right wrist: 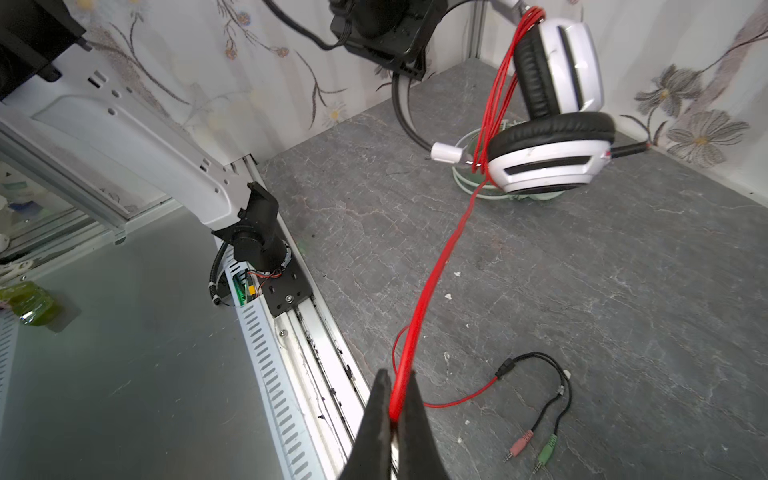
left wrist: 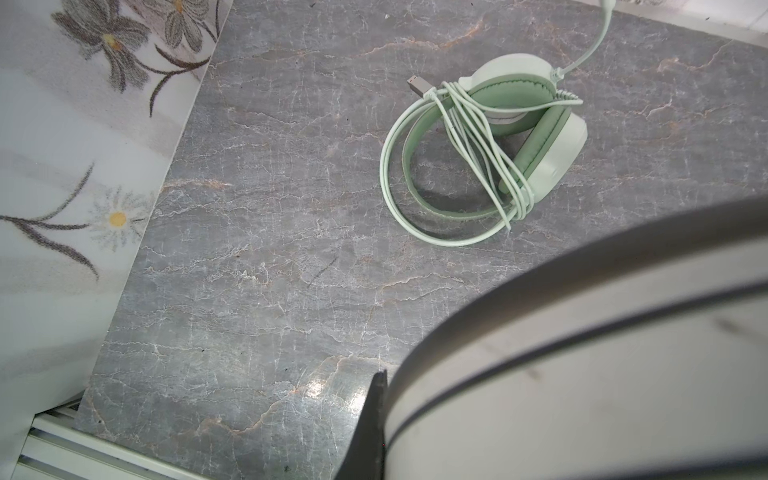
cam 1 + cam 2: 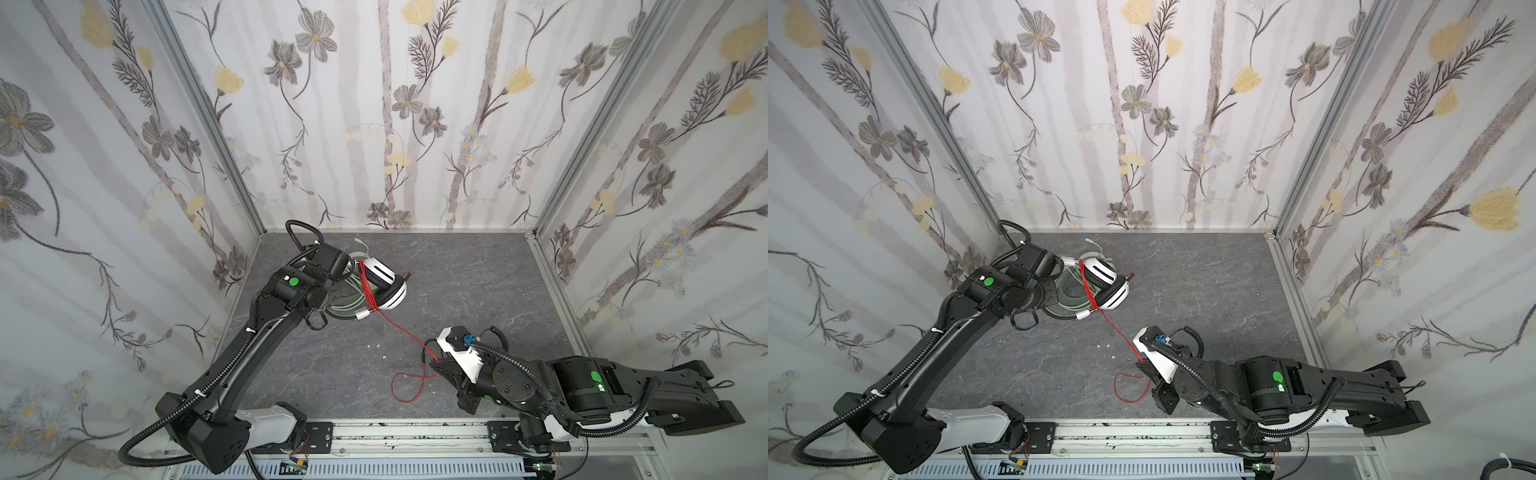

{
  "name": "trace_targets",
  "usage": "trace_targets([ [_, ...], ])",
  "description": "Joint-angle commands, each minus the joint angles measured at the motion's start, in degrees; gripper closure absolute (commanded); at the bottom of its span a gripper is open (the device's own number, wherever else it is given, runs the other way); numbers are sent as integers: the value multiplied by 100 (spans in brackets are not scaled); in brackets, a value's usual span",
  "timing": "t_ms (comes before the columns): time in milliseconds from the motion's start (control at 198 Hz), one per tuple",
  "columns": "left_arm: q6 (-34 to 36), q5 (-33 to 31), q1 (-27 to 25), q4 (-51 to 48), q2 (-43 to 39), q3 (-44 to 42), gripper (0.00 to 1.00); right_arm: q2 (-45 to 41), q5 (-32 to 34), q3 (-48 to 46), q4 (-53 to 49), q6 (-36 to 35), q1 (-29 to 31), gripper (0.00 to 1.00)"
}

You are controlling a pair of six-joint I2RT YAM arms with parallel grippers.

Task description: Wrap the headphones

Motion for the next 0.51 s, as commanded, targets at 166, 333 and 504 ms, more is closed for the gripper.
trace_targets([
  [166, 964, 515, -562, 104, -450, -209, 100, -574, -105, 105, -98, -668, -1247, 100],
  [333, 1100, 329, -1437, -348, -482, 49, 100, -372, -363, 208, -399, -1253, -1823, 100],
  [504, 1222, 801, -2217, -411, -401, 1, 100, 92, 187, 336, -774, -1722, -2213, 100],
])
